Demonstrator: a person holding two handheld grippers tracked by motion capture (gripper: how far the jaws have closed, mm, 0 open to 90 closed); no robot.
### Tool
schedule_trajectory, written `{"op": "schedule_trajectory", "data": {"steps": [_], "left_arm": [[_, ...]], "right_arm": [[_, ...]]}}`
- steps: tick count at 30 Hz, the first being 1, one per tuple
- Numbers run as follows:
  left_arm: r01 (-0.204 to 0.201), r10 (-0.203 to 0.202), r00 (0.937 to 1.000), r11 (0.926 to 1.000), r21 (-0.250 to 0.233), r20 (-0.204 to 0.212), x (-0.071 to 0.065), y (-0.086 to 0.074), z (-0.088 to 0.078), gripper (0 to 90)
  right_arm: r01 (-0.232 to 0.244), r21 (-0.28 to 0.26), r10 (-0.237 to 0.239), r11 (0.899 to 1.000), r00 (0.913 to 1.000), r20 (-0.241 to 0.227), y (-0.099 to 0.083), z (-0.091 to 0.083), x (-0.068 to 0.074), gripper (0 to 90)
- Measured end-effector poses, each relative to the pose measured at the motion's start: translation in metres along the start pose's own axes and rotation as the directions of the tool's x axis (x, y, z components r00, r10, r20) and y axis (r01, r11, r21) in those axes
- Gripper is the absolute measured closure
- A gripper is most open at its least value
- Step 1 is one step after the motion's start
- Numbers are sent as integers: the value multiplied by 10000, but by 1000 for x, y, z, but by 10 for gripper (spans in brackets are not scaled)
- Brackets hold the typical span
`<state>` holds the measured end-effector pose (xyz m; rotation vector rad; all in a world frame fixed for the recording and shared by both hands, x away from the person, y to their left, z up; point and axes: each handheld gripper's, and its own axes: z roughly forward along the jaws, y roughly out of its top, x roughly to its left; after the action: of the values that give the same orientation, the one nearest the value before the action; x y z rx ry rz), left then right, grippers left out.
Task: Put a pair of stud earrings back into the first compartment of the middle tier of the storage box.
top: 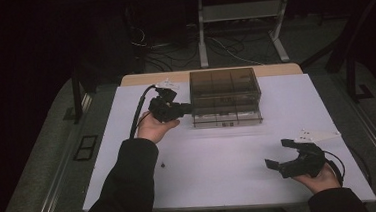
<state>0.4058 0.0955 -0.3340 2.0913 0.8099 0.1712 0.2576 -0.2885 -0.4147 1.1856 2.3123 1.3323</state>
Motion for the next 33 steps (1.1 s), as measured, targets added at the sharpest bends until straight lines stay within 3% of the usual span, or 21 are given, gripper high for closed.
{"op": "schedule_trajectory", "data": {"steps": [14, 24, 33], "left_arm": [[549, -548, 9984, 9984, -122, 140, 14, -3, 32, 788], [1126, -1125, 9936, 9936, -97, 133, 23, -13, 52, 788], [1408, -1408, 9900, 9900, -35, 101, 28, -22, 70, 788]], "right_arm": [[92, 57, -92, 9999, 9999, -46, 0, 1, 0, 4], [64, 115, -64, 9999, 9999, -78, 0, 2, -1, 4], [108, 154, -107, 9998, 9999, -62, 0, 3, -2, 4]]}}
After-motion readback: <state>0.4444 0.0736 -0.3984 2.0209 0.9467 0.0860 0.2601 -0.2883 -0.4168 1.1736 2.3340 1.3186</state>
